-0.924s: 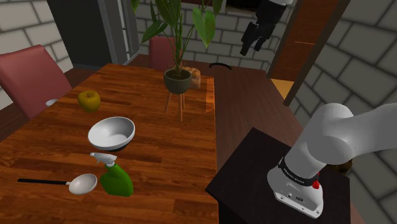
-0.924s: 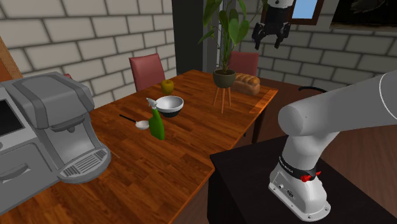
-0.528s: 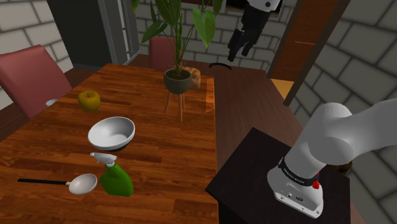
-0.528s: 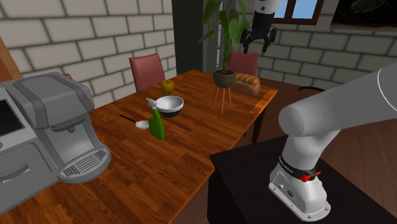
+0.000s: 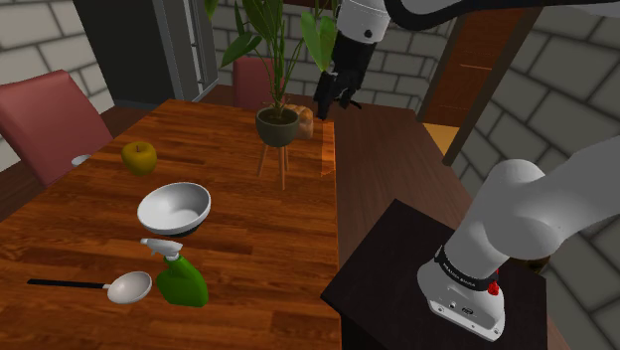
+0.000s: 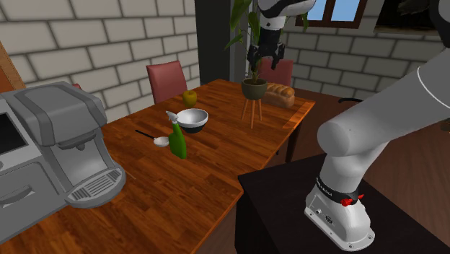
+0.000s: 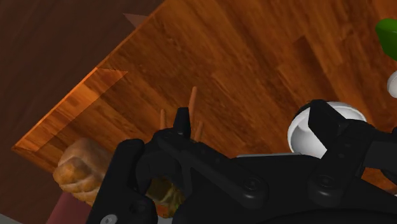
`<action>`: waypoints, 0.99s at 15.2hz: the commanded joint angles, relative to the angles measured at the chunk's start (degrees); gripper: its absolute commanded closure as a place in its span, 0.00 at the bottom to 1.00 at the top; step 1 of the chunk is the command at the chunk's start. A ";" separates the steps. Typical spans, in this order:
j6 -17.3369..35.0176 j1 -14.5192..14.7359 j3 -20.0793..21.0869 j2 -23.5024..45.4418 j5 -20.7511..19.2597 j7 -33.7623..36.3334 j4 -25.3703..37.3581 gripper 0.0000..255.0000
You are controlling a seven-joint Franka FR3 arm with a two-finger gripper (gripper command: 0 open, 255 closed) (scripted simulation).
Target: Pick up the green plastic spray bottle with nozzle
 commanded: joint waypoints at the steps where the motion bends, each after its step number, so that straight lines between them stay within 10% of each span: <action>1: 1.77 0.99 1.59 3.07 0.68 0.90 1.03 0.00; 15: 11.59 6.47 11.71 25.21 0.60 7.12 11.39 0.00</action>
